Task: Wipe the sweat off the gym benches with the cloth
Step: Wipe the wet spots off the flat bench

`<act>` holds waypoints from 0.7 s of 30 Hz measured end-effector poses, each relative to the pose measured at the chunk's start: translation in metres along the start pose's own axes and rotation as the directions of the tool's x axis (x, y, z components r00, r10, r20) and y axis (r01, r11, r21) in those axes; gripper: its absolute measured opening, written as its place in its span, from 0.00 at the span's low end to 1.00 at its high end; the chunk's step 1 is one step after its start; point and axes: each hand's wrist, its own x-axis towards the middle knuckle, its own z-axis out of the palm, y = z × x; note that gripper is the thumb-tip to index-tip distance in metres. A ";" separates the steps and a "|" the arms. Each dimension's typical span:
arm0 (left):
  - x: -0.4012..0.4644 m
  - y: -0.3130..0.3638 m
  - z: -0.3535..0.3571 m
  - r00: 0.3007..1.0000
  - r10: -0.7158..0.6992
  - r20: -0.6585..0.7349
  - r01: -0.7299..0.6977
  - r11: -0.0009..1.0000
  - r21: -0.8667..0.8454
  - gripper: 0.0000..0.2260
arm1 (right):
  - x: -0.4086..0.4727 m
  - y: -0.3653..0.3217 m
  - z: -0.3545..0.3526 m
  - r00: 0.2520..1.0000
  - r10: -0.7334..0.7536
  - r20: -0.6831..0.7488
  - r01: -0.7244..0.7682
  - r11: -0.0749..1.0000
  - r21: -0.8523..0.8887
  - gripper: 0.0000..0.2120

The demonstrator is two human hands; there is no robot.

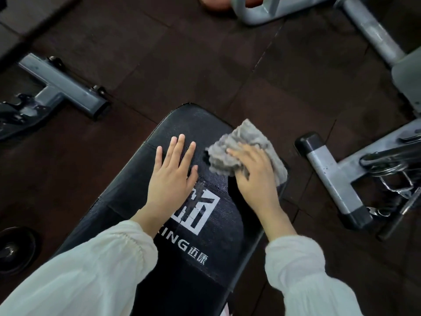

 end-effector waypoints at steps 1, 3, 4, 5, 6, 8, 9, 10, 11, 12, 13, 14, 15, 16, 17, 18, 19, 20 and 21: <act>-0.001 0.001 -0.001 1.000 -0.005 0.003 0.005 1.000 0.011 0.23 | -0.018 0.008 -0.005 0.999 -0.034 -0.004 0.034 0.999 -0.015 0.20; -0.002 0.003 -0.002 0.999 -0.040 0.005 0.040 0.999 0.006 0.24 | -0.042 0.023 -0.013 0.997 -0.004 -0.071 0.002 1.000 -0.021 0.21; -0.004 0.005 -0.003 0.998 -0.066 0.004 0.066 0.998 -0.006 0.24 | -0.045 0.029 -0.015 0.990 0.049 -0.130 -0.051 0.999 -0.014 0.21; -0.005 0.006 -0.003 0.997 -0.083 0.005 0.083 0.996 -0.019 0.24 | -0.045 0.033 -0.016 0.973 0.122 -0.196 -0.125 0.992 -0.001 0.21; -0.006 0.009 -0.003 0.996 -0.084 0.010 0.084 0.996 -0.030 0.24 | -0.039 0.034 -0.018 0.946 0.203 -0.253 -0.204 0.979 0.022 0.22; -0.006 0.016 -0.002 0.998 -0.056 0.025 0.057 0.997 -0.047 0.25 | -0.017 0.037 -0.023 0.894 0.335 -0.298 -0.324 0.942 0.088 0.21; -0.006 0.019 -0.001 0.999 -0.038 0.032 0.040 0.998 -0.051 0.25 | -0.005 0.037 -0.024 0.885 0.368 -0.284 -0.356 0.930 0.096 0.21; -0.005 0.023 -0.001 0.999 -0.027 0.035 0.029 0.998 -0.052 0.25 | 0.004 0.036 -0.023 0.897 0.355 -0.264 -0.348 0.935 0.074 0.21; -0.005 0.026 0.000 0.999 -0.027 0.039 0.029 0.998 -0.054 0.25 | 0.007 0.032 -0.020 0.928 0.290 -0.234 -0.290 0.956 0.035 0.22; -0.005 0.028 0.000 0.998 -0.035 0.043 0.037 0.998 -0.052 0.25 | 0.004 0.026 -0.016 0.962 0.197 -0.187 -0.201 0.980 -0.005 0.23; -0.006 0.030 0.000 0.998 -0.043 0.048 0.045 0.998 -0.048 0.25 | -0.006 0.018 -0.011 0.987 0.094 -0.127 -0.099 0.994 -0.034 0.23; -0.006 0.031 0.000 0.998 -0.046 0.053 0.049 0.998 -0.045 0.26 | -0.021 0.012 -0.006 0.998 -0.004 -0.070 0.000 0.999 -0.048 0.24; -0.007 0.032 0.000 0.997 -0.047 0.058 0.050 0.998 -0.046 0.26 | -0.039 0.006 -0.003 0.996 -0.085 -0.018 0.084 0.996 -0.043 0.25; -0.007 0.033 0.000 0.997 -0.048 0.062 0.051 0.997 -0.050 0.26 | -0.057 0.003 -0.003 0.989 -0.148 0.027 0.149 0.989 -0.025 0.25; -0.008 0.033 0.000 0.997 -0.052 0.061 0.055 0.997 -0.051 0.26 | -0.074 0.005 -0.004 0.977 -0.204 0.063 0.205 0.979 -0.012 0.24; -0.008 0.033 0.001 0.997 -0.054 0.058 0.057 0.997 -0.045 0.26 | -0.089 0.009 -0.007 0.965 -0.247 0.085 0.249 0.969 -0.008 0.23; -0.008 0.033 0.001 0.997 -0.053 0.054 0.055 0.998 -0.037 0.25 | -0.100 0.017 -0.010 0.959 -0.267 0.091 0.268 0.963 -0.005 0.22; -0.008 0.033 0.002 0.998 -0.049 0.050 0.051 0.998 -0.034 0.26 | -0.103 0.025 -0.013 0.962 -0.261 0.081 0.262 0.965 -0.003 0.22; -0.008 0.033 0.002 0.998 -0.047 0.046 0.049 0.998 -0.036 0.26 | -0.101 0.033 -0.016 0.972 -0.229 0.053 0.230 0.973 -0.002 0.22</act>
